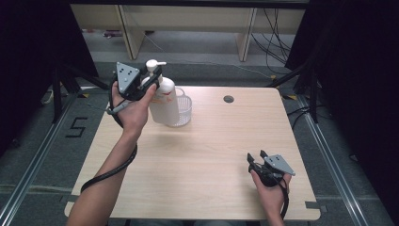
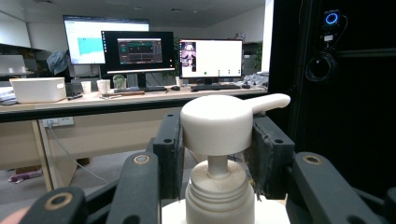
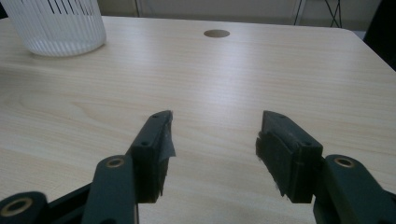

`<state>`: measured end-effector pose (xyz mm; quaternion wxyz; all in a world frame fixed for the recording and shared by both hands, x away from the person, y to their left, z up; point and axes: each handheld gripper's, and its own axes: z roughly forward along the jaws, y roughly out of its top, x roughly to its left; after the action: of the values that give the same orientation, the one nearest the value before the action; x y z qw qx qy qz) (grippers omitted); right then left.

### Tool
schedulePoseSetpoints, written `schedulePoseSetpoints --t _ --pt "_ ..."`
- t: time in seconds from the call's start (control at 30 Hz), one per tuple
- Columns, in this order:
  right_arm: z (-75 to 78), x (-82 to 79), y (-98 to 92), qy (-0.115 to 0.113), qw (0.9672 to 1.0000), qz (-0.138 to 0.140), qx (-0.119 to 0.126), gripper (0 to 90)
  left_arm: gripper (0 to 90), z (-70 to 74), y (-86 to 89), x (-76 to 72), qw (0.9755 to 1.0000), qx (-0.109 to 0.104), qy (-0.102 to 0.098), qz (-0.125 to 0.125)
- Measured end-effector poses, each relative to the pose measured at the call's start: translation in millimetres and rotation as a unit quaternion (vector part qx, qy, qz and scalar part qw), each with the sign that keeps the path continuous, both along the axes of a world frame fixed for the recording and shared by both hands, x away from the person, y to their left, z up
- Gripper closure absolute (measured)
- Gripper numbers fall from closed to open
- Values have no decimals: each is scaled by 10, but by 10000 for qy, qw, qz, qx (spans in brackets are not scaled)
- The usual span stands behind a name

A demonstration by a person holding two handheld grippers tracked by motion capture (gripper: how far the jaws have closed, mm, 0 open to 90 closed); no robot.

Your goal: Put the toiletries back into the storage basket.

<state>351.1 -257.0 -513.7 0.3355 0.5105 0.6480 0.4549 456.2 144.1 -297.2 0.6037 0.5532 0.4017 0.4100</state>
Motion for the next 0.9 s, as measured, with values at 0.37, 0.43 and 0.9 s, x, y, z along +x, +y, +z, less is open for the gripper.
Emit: schedulePoseSetpoints --t 0.37,0.43,0.9 --pt "3 -12 22 120 9999 -43 88 447 589 10 -18 38 10000 32 12 12" --pt "3 -12 23 120 9999 -45 89 448 589 17 -29 50 10000 32 15 6" --pt "3 -13 18 125 9999 -42 110 447 589 66 -67 141 9999 102 -89 2"
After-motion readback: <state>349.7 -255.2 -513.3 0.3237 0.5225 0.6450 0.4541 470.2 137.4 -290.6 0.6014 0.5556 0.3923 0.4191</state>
